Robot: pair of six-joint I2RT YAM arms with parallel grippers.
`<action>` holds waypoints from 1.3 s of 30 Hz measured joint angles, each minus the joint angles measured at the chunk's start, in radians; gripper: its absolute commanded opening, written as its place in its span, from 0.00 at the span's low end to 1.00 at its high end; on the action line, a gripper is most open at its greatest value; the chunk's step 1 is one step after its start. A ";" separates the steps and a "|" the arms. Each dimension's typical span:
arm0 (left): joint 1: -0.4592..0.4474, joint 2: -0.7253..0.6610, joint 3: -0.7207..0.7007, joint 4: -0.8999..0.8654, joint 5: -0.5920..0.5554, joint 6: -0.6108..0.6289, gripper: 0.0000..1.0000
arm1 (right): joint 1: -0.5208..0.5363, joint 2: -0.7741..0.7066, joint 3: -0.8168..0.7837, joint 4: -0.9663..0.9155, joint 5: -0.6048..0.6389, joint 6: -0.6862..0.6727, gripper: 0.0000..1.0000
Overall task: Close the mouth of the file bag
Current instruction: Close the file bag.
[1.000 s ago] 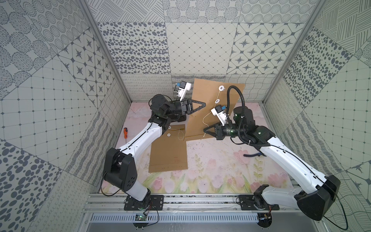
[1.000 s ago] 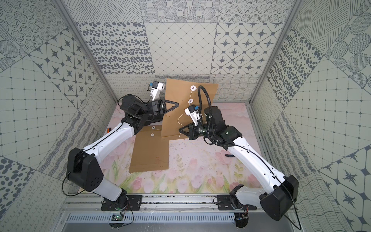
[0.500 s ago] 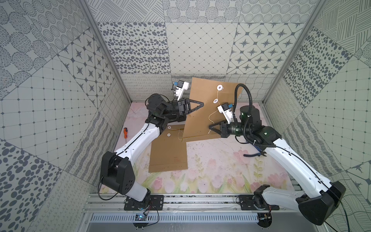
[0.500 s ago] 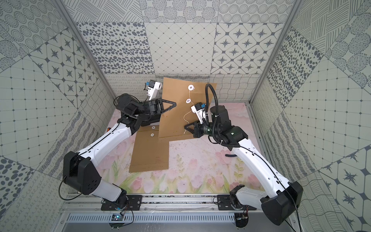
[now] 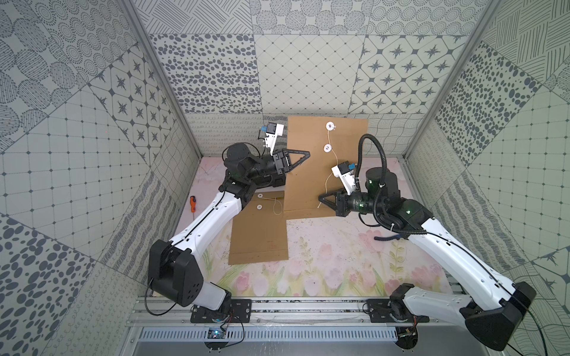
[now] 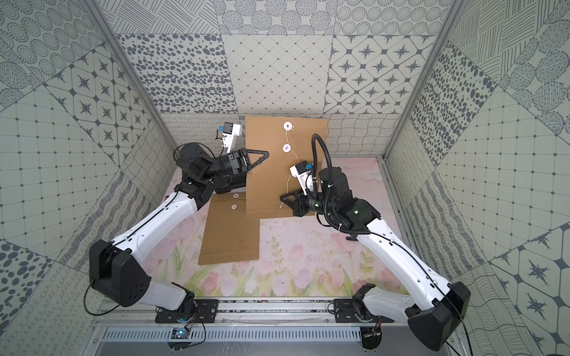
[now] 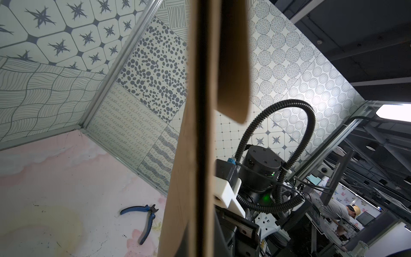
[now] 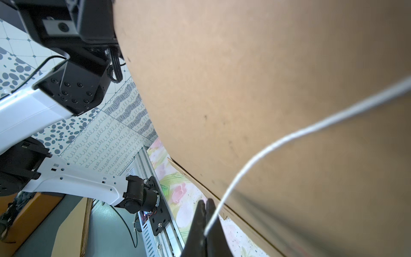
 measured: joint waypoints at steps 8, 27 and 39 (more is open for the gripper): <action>0.000 -0.023 -0.021 -0.004 -0.107 -0.004 0.00 | -0.009 -0.049 -0.038 0.074 0.045 0.039 0.02; 0.000 -0.093 -0.008 -0.023 -0.171 0.008 0.00 | -0.062 -0.076 -0.134 0.276 0.069 0.161 0.08; 0.000 -0.102 -0.011 -0.021 -0.171 0.016 0.00 | -0.072 -0.085 -0.153 0.344 0.069 0.192 0.00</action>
